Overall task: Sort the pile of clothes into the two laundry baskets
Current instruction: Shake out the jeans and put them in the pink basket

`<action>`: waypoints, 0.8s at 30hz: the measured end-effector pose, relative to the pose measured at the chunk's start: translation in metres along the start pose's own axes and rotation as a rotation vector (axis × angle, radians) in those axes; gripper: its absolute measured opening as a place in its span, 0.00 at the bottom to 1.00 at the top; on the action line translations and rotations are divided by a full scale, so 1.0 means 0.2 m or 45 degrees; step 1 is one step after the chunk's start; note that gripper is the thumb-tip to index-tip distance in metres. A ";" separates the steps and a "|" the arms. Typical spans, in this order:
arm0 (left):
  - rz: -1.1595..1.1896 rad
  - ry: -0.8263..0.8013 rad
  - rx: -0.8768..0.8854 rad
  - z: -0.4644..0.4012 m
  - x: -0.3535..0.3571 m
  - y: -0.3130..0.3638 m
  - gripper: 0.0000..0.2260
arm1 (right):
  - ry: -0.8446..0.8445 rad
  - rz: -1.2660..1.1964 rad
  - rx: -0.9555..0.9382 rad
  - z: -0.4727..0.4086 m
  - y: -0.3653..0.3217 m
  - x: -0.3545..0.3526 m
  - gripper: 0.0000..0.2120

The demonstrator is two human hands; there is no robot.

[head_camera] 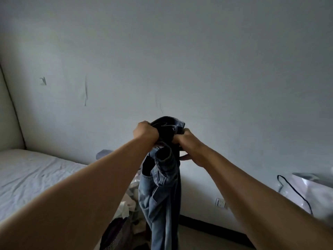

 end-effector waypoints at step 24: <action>0.601 -0.323 0.278 0.49 0.55 0.86 0.14 | 0.748 0.877 -0.580 0.47 -0.60 -0.97 0.16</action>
Point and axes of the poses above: each hand's wrist, its own z-axis away from the middle knuckle, its own x-axis out of the palm, y = z × x, the point moved 10 cm from there along -z, towards the middle knuckle, and after that the axes turned 8 degrees about -x, right-handed, at the moved point
